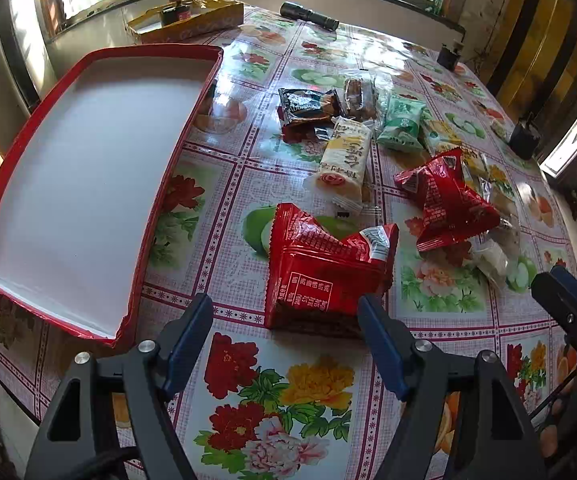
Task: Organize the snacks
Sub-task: 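Grasp the large red bag with the left gripper while the right grasps a smaller red bag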
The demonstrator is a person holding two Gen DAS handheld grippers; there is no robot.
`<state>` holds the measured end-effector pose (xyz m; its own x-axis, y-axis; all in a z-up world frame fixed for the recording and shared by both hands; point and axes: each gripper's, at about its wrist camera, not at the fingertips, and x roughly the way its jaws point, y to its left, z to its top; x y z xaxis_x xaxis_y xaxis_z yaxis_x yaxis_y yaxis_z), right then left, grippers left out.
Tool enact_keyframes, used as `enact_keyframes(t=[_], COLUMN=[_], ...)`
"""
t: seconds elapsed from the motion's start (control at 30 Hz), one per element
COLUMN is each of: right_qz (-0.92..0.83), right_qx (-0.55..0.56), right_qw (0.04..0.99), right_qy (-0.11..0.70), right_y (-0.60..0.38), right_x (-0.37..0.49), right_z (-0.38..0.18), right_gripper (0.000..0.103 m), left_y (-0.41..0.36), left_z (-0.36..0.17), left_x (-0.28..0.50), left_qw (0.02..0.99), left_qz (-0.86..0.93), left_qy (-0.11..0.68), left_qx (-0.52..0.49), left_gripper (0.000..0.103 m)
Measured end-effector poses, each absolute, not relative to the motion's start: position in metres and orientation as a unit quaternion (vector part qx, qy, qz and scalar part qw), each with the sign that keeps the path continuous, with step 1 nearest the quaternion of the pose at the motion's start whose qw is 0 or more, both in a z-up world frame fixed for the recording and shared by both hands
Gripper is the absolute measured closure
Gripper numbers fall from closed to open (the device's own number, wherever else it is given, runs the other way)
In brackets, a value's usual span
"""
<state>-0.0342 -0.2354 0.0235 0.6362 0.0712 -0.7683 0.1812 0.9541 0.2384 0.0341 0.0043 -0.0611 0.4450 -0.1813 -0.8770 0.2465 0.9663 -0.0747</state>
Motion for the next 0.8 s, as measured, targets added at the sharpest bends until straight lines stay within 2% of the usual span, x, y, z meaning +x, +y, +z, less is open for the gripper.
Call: enact_keyframes(t=[0.43,0.53,0.6,0.8], right_qz=[0.043,0.072,0.089,0.086], right_qx=[0.139,0.13,0.132,0.116], right_qw=[0.906,0.908,0.901,0.878], right_qy=[0.397,0.392,0.403,0.456], right_y=[-0.221,-0.215,-0.212,-0.202], right_x=[-0.013,0.007,0.025,0.068], right_z=[0.043,0.048,0.044,0.014], right_gripper=[0.003,0.011,0.02,0.03], left_y=[-0.038,-0.04,-0.04,-0.037], left_z=[-0.07,-0.075,-0.077,-0.085], left_x=[0.054,0.063,0.068,0.077], left_qw=[0.834,0.83,0.831,0.824], left_qz=[-0.167,-0.167,-0.166,-0.175], left_qy=[0.52,0.526,0.525,0.534], left_qx=[0.08,0.08,0.08,0.075], left_gripper=[0.027,0.026,0.026,0.024])
